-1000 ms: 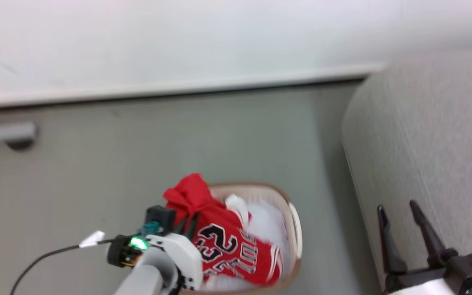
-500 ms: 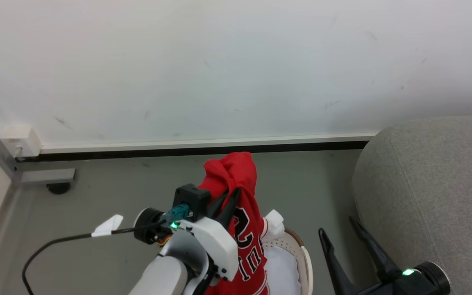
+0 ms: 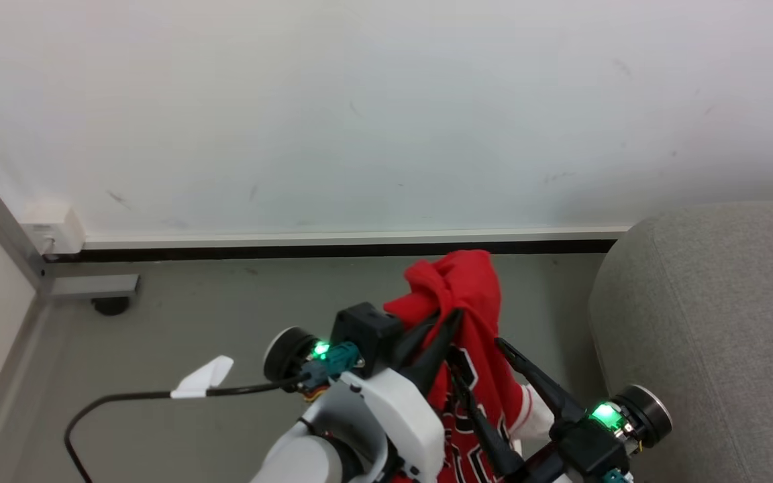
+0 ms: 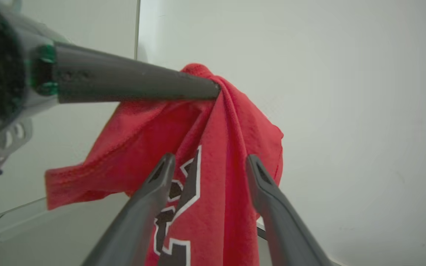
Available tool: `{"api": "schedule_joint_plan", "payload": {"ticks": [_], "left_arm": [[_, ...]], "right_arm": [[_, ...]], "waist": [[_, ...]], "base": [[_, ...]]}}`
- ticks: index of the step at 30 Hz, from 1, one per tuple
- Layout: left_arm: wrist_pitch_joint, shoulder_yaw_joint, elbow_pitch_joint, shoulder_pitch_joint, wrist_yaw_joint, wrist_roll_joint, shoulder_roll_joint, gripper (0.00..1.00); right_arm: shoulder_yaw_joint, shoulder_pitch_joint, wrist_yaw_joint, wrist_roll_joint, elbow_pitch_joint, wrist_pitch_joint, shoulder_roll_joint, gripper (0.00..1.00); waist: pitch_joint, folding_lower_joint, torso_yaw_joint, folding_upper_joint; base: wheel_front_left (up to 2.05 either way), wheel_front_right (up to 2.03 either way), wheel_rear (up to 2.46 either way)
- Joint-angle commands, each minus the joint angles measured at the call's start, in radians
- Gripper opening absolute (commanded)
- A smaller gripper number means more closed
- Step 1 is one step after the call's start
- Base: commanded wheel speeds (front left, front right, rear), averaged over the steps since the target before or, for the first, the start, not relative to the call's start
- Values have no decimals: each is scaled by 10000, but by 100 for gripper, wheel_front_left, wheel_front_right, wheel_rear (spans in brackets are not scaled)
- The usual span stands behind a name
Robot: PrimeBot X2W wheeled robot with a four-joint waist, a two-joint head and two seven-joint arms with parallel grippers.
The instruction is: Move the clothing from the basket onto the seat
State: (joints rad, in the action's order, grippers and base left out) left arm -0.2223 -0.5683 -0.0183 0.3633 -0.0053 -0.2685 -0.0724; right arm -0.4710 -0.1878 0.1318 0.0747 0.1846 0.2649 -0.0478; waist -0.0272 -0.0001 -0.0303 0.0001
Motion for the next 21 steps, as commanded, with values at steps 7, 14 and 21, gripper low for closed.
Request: {"api": "schedule_joint_plan", "payload": {"ticks": [7, 14, 21], "left_arm": [[-375, -610, -1199, -3, -67, -349, 120, 0], [-635, -703, -1825, -130, 197, -423, 41, 0], [-190, -292, -1259, -262, 469, -214, -311, 100]], "right_arm": [[216, -432, -21, -333, 1095, -7, -39, 100], [-65, -487, -23, 911, 1570, -7, -43, 0], [395, -525, -21, 1248, 1098, -4, -42, 0]], "waist": [[6, 1, 315, -1], [-40, 1, 517, -1], [-30, 1, 417, -1]], "base": [[0, 0, 0], [0, 0, 0], [0, 0, 0]]}}
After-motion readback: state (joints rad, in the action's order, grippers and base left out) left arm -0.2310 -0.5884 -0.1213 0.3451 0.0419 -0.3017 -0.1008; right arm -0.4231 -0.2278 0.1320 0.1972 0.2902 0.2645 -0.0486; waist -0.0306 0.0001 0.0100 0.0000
